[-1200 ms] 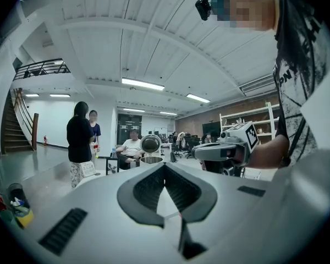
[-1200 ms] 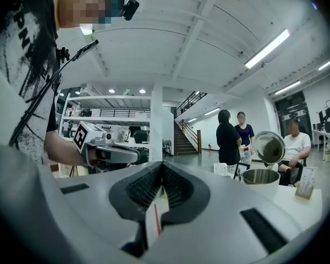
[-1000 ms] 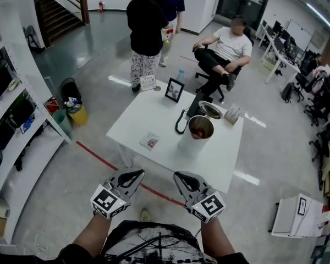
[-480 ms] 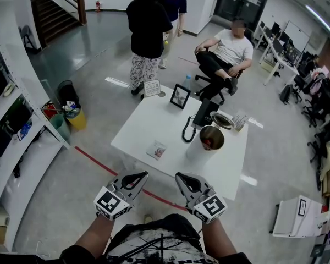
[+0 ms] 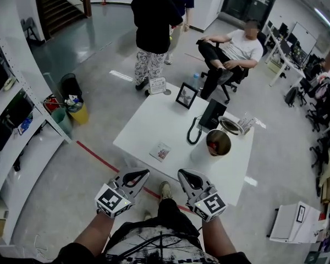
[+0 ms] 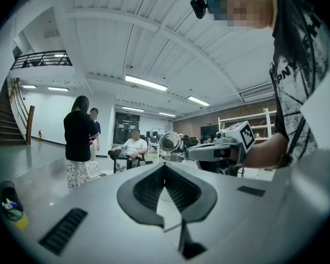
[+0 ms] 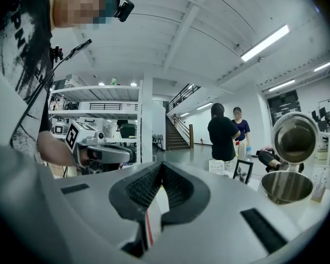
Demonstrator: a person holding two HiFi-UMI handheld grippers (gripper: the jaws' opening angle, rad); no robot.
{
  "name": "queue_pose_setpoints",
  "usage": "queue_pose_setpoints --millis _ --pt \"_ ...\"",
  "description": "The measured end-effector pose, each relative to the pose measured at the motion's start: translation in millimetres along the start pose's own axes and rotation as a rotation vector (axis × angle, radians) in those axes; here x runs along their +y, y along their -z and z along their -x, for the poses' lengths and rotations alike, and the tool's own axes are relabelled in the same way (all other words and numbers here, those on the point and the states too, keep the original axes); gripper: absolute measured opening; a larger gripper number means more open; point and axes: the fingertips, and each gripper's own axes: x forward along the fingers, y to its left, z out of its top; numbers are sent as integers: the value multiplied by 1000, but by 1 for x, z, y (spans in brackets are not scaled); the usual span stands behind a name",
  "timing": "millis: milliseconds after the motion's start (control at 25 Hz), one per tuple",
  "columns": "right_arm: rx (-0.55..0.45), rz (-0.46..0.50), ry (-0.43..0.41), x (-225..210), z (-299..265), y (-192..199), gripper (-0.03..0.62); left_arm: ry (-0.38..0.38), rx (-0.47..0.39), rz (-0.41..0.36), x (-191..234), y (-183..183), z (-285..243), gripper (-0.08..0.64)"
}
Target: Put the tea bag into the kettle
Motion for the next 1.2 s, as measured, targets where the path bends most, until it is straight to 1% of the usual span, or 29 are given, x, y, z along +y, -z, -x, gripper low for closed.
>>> queue_pose_setpoints --millis 200,520,600,720,880,920,1000,1080,1200 --pt "34 33 -27 -19 -20 8 11 -26 14 -26 15 3 -14 9" --pt "102 41 -88 -52 -61 27 11 -76 31 3 51 7 -41 8" --pt "132 31 -102 -59 -71 34 11 -86 33 12 59 10 -47 8" --pt "190 -7 -119 -70 -85 51 12 -98 37 26 68 14 -54 8" --pt "264 -30 -124 -81 -103 77 15 -112 55 67 75 26 -59 9" --pt "285 -33 -129 -83 -107 84 28 -113 61 77 76 29 -60 9" --pt "330 -39 -142 -85 -117 97 99 -115 70 93 76 34 -62 9" --pt "373 -42 -149 -86 -127 112 134 -120 76 108 77 37 -63 9" --pt "458 -9 -163 -87 -139 141 196 -143 95 136 80 41 -63 8"
